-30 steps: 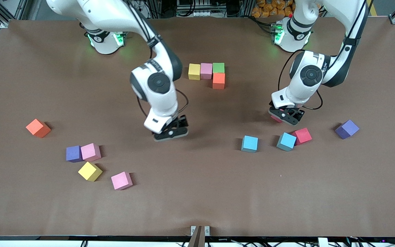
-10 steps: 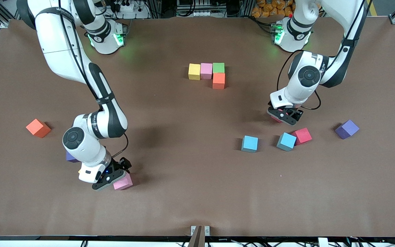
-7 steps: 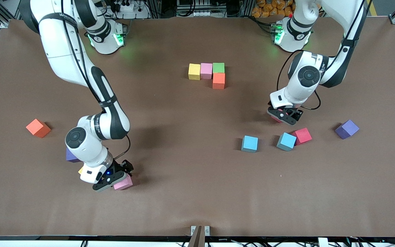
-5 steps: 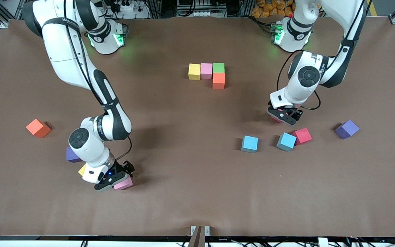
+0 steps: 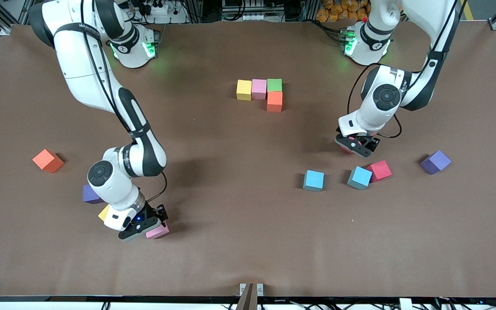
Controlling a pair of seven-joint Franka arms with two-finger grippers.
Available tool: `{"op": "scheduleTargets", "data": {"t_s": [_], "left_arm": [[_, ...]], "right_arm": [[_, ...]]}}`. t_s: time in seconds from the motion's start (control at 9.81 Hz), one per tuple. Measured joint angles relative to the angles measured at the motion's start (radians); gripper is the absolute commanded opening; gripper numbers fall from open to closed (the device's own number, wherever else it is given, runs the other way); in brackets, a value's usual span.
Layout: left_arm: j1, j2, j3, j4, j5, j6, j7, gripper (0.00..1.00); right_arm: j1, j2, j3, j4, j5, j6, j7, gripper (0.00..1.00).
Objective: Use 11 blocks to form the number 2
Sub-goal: 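Carry the lilac cube with the right gripper and set it below orange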
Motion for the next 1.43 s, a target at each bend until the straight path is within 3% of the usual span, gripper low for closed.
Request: {"op": "scheduleTargets", "data": {"t_s": [0.51, 0.61, 0.82, 1.12, 1.22, 1.43], "left_arm": [[0.0, 0.014, -0.001, -0.008, 0.0, 0.0, 0.0, 1.0], [0.0, 0.017, -0.001, -0.008, 0.0, 0.0, 0.0, 0.85], [-0.001, 0.027, -0.004, -0.009, 0.0, 0.008, 0.0, 0.72], [-0.002, 0.035, -0.004, -0.008, 0.0, 0.016, 0.0, 0.31], [-0.002, 0.034, -0.004, -0.006, 0.0, 0.016, 0.0, 0.21], [-0.002, 0.036, -0.004, -0.004, 0.0, 0.018, 0.0, 0.17]], "right_arm": [[0.112, -0.032, 0.008, 0.041, 0.001, -0.158, 0.279, 0.2], [0.14, -0.043, 0.008, 0.041, 0.001, -0.191, 0.343, 0.2], [0.206, -0.065, 0.009, 0.039, 0.001, -0.225, 0.49, 0.21], [0.34, -0.105, -0.001, -0.011, 0.001, -0.233, 0.711, 0.21], [0.414, -0.112, -0.032, -0.027, 0.001, -0.233, 0.792, 0.21], [0.624, -0.117, -0.147, -0.058, 0.001, -0.233, 0.949, 0.2]]}}
